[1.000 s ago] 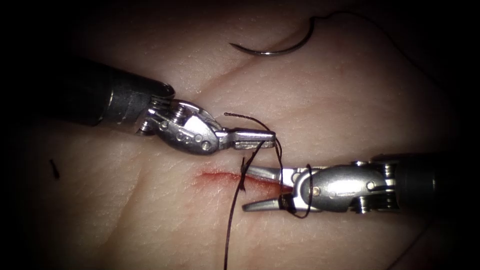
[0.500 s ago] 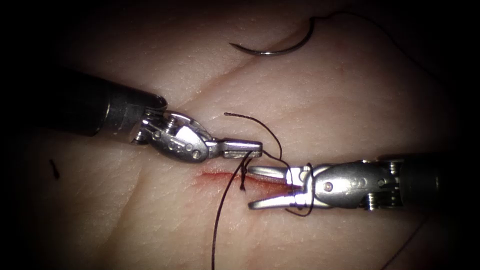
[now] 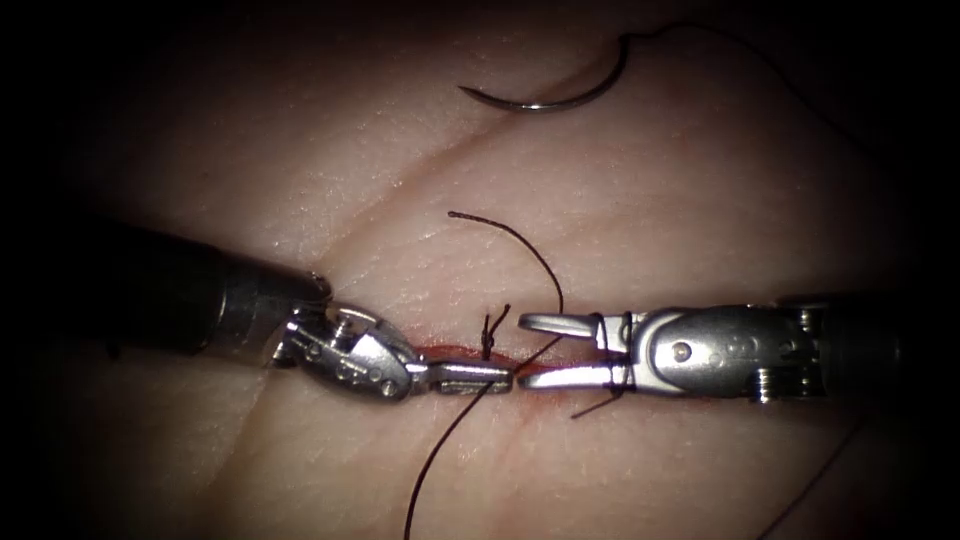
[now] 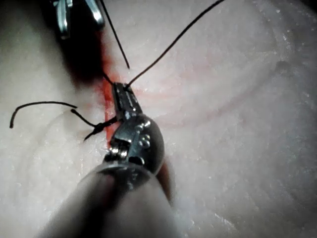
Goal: Wound Closure
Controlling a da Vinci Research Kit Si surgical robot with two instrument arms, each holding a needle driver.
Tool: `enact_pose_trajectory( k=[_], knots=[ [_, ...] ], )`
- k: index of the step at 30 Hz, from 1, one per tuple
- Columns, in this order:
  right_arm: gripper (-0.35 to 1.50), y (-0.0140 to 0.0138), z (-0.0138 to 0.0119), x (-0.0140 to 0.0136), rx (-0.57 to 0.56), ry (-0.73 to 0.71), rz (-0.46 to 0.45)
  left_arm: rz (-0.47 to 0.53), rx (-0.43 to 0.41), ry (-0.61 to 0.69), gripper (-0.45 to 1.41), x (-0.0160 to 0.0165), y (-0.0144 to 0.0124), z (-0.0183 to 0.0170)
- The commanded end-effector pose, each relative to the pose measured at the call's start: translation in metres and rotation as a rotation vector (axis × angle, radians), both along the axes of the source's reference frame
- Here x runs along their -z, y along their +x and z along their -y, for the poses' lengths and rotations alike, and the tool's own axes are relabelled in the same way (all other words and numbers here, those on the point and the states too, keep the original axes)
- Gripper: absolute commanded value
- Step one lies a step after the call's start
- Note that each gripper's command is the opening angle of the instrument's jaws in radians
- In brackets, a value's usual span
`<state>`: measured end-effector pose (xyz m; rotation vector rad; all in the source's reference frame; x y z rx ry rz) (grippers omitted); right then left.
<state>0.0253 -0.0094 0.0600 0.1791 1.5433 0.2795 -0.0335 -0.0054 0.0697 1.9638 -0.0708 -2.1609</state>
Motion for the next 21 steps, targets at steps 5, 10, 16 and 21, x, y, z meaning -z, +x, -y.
enact_pose_trajectory(
  k=[5,10,16,21],
  knots=[
    [0.31,0.0005,0.0004,-0.001,-0.049,0.022,0.054,-0.002,-0.001,-0.004,-0.45,0.0008,-0.0012,0.002],
    [0.32,0.0006,0.0005,-0.0011,-0.124,0.03,0.154,0.0,-0.002,-0.001,-0.45,0.0024,-0.0016,0.0028],
    [0.54,0.001,0.0005,-0.0009,-0.206,0.048,0.271,-0.008,0.019,0.005,-0.45,0.0032,-0.0016,0.002],
    [0.81,0.0021,0.0009,-0.0006,-0.257,0.054,0.341,-0.003,0.067,0.021,-0.45,0.0038,-0.001,0.0005]
  ],
)
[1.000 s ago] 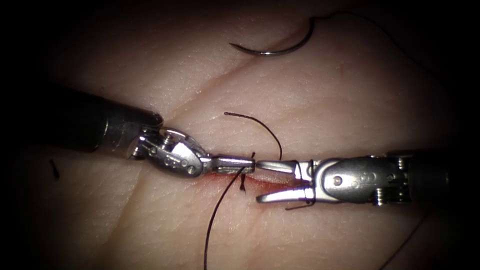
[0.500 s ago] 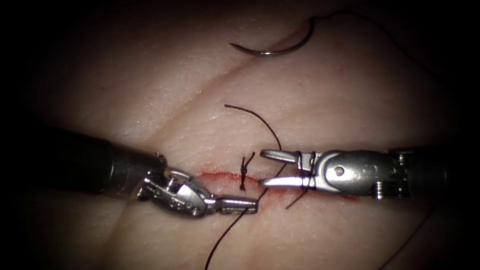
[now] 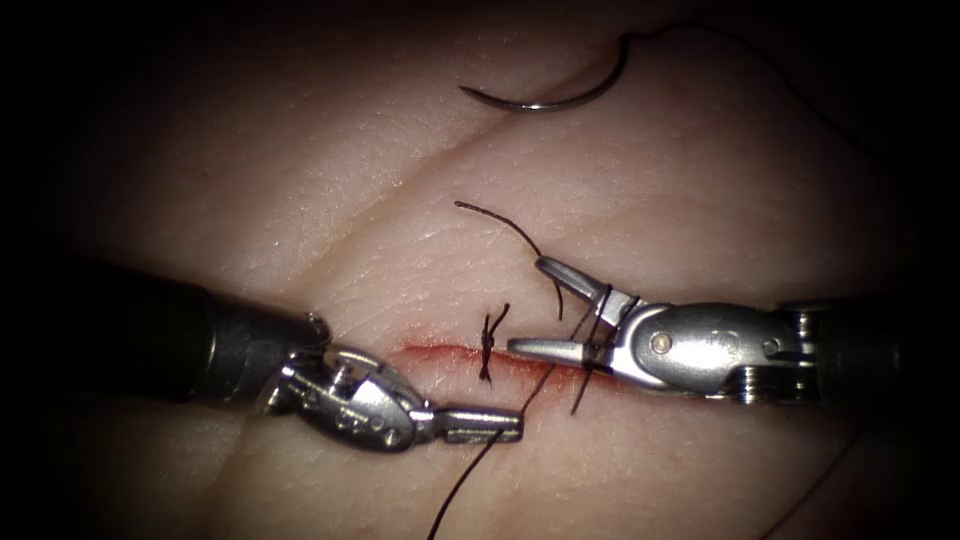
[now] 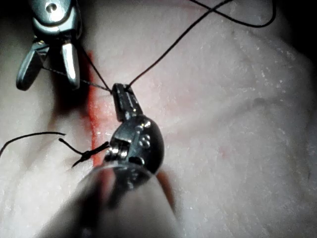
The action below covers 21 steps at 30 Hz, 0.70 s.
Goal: Wound Closure
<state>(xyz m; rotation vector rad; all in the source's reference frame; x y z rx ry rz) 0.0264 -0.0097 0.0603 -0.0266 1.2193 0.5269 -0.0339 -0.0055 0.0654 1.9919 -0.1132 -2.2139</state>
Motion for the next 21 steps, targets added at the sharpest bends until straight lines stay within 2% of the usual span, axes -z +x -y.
enact_pose_trajectory(
  k=[1,2,6,10,17,21],
  knots=[
    [0.81,0.0011,0.0006,-0.0003,-0.006,0.002,0.008,0.002,0.012,0.003,-0.45,-0.0004,-0.0004,0.0001],
    [0.74,0.0012,0.0005,-0.0002,-0.01,-0.001,0.023,0.004,0.019,0.006,-0.45,-0.0002,-0.0003,-0.0002],
    [0.74,0.0011,-0.0002,-0.0002,-0.053,-0.007,0.087,0.01,0.046,0.017,-0.45,0.0006,0.0004,-0.0013],
    [0.89,0.0023,-0.0011,-0.0006,-0.104,-0.004,0.148,0.006,0.064,0.023,-0.45,0.0009,0.0008,-0.0019],
    [0.89,0.0043,-0.0019,-0.0019,-0.156,0.0,0.213,-0.005,0.071,0.022,-0.45,0.0006,0.001,-0.0018],
    [1.03,0.0051,-0.0026,-0.0027,-0.182,-0.005,0.258,-0.006,0.072,0.024,-0.45,0.0005,0.001,-0.0022]
  ],
)
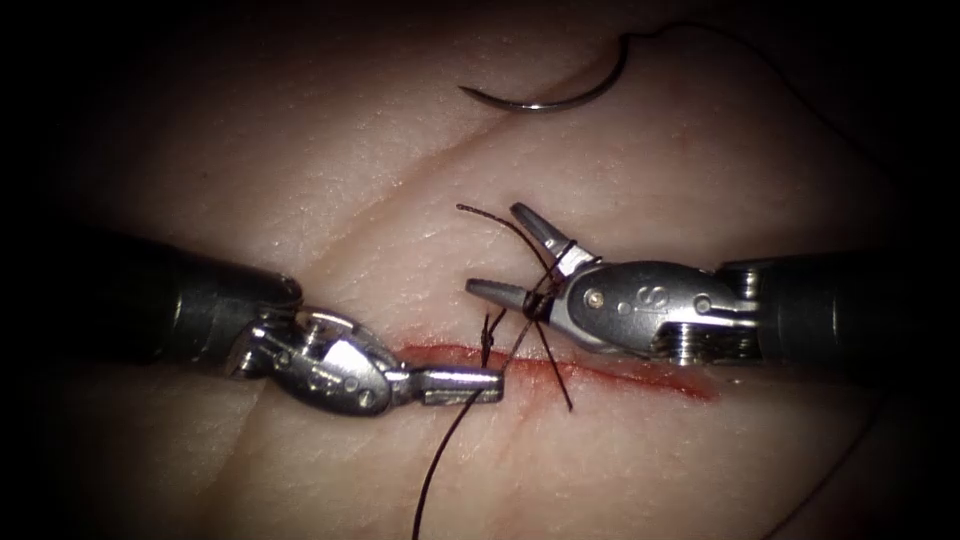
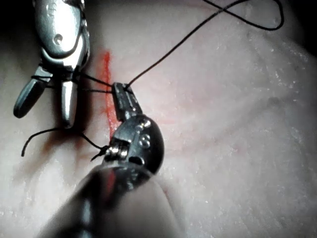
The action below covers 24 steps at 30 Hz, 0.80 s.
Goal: Wound Closure
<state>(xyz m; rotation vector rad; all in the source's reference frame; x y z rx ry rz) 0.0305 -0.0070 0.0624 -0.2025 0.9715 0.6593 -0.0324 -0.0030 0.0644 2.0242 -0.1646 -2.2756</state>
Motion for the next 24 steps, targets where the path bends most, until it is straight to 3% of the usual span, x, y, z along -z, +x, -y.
enact_pose_trajectory(
  k=[1,16,24],
  knots=[
    [1.05,0.0012,-0.0001,-0.0007,-0.007,0.0,0.016,-0.001,-0.001,0.001,-0.45,-0.0005,-0.0005,0.0003],
    [1.0,0.003,-0.0015,-0.0031,0.015,-0.001,0.179,-0.005,0.003,0.009,-0.45,-0.0007,-0.0003,0.0],
    [0.86,0.0039,-0.0014,-0.0049,0.05,0.018,0.239,-0.005,0.003,0.012,-0.45,-0.0006,-0.0002,-0.0003]
  ],
)
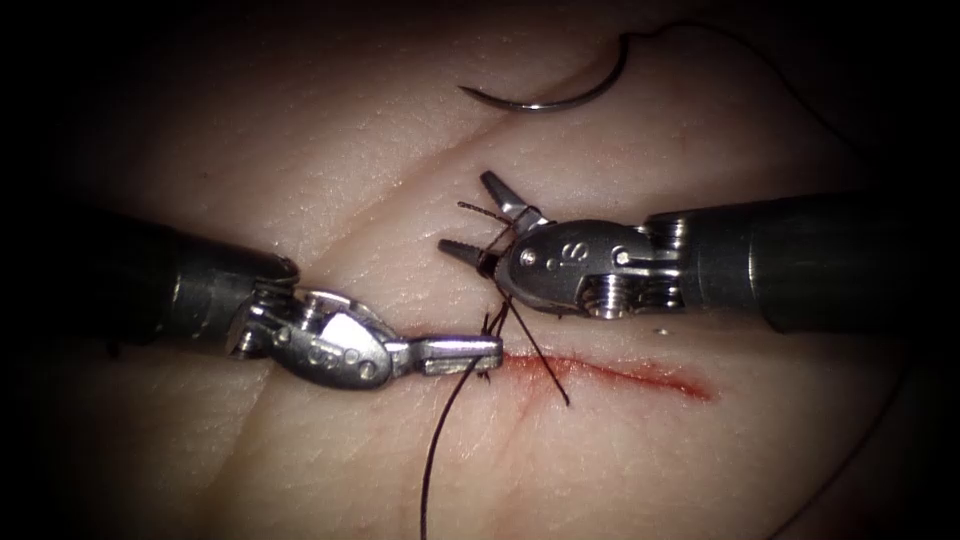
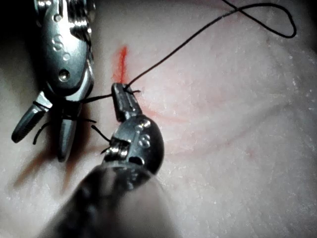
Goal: Wound Closure
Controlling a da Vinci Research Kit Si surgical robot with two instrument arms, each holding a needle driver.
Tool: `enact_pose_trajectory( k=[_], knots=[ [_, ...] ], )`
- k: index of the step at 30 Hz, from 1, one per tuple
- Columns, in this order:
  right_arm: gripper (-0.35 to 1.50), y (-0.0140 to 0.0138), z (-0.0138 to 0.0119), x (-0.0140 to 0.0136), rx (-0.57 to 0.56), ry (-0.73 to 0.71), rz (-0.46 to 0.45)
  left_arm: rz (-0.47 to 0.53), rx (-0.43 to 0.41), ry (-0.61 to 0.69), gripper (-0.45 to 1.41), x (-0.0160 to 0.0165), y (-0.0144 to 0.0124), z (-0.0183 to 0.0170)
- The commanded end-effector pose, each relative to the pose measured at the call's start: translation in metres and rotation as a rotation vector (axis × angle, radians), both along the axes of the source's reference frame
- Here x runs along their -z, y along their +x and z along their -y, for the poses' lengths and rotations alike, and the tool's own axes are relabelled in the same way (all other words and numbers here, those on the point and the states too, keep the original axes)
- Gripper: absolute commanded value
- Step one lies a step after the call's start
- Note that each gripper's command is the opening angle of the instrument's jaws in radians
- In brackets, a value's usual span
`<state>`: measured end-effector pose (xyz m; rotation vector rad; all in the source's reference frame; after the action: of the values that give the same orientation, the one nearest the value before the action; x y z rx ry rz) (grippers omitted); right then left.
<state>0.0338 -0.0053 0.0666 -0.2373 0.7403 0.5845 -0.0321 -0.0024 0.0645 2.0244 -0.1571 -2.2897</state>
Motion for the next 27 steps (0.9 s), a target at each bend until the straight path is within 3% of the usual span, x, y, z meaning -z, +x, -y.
enact_pose_trajectory(
  k=[1,4,5,6,7,18,27],
  knots=[
    [0.84,0.0006,0.0003,-0.0008,0.005,0.007,0.009,0.001,-0.002,0.001,-0.45,-0.0004,-0.0005,0.0004],
    [0.73,0.0005,0.0005,-0.0012,0.005,0.022,0.037,0.0,-0.002,0.001,-0.45,-0.0004,-0.0004,0.0003],
    [0.58,0.0005,0.0005,-0.0012,0.008,0.026,0.041,0.0,-0.001,0.001,-0.45,-0.0004,-0.0004,0.0003],
    [0.32,0.0005,0.0006,-0.0011,0.008,0.026,0.04,0.0,-0.001,0.002,-0.45,-0.0004,-0.0004,0.0003],
    [-0.35,0.0004,0.0009,-0.0008,0.024,0.014,0.042,0.0,-0.002,0.002,-0.45,-0.0004,-0.0004,0.0003],
    [-0.35,0.0001,0.0018,0.0013,0.045,-0.04,0.033,0.002,0.016,0.033,-0.45,-0.0002,0.0001,-0.0007],
    [-0.35,-0.0039,0.0045,0.0034,0.022,-0.087,0.011,-0.066,0.107,0.117,-0.45,-0.0005,0.0027,-0.0066]
  ],
)
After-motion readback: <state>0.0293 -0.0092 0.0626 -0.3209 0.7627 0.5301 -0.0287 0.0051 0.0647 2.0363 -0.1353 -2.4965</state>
